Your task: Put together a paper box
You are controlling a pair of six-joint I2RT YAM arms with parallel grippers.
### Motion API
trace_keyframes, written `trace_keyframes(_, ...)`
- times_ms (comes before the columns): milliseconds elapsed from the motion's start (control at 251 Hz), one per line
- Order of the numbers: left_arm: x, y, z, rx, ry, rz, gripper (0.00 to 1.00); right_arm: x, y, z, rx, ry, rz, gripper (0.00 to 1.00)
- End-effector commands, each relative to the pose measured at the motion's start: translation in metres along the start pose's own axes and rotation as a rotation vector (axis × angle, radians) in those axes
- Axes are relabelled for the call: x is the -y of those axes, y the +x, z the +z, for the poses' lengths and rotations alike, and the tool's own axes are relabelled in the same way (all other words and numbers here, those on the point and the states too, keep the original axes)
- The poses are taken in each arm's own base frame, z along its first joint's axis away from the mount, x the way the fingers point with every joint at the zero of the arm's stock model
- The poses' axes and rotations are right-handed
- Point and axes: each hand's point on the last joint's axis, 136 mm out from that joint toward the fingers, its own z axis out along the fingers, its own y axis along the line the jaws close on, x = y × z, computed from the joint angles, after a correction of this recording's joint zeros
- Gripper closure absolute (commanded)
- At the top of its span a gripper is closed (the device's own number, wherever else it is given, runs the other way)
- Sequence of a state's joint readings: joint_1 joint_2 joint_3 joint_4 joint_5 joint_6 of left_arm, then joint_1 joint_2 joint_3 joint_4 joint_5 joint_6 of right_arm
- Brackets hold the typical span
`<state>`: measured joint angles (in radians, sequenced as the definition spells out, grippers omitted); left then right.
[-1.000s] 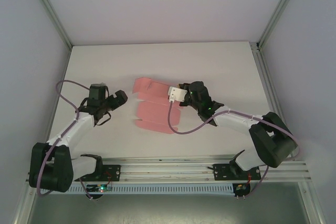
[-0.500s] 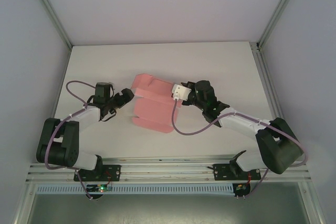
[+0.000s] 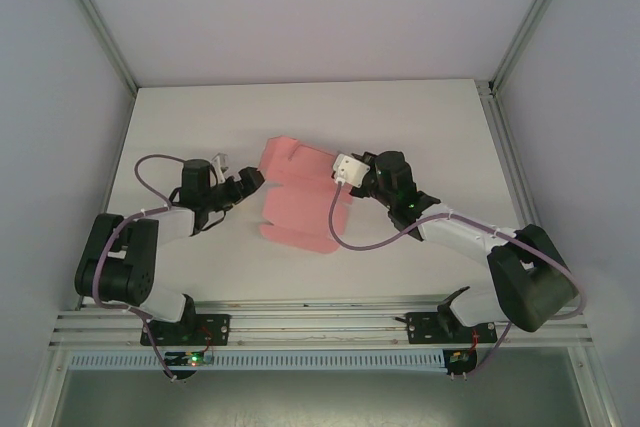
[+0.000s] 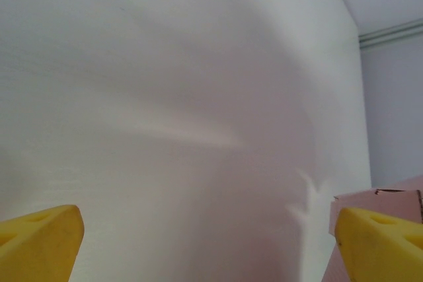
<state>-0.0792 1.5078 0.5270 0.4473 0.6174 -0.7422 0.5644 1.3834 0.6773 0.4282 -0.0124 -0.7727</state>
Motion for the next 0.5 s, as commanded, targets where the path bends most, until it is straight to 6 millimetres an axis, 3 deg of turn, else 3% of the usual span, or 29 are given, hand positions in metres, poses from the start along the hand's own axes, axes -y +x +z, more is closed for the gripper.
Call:
trace_keyframes(0,0.037,0.003,0.001,-0.009,0.158,0.114,0.02,0.003,-0.017,-0.001,0.063,0.011,0.067,1.0)
trace_keyframes(136,0.04,0.006,0.001,-0.009,0.16,0.131,0.04,0.013,-0.015,-0.001,0.042,0.055,0.126,1.0)
trace_keyframes(255,0.038,0.01,0.0,-0.016,0.144,0.103,0.19,0.013,-0.014,-0.003,0.033,0.055,0.115,1.0)
trace_keyframes(495,0.027,0.013,-0.023,0.027,0.013,0.131,0.19,0.01,-0.011,-0.008,0.022,0.041,0.095,1.0)
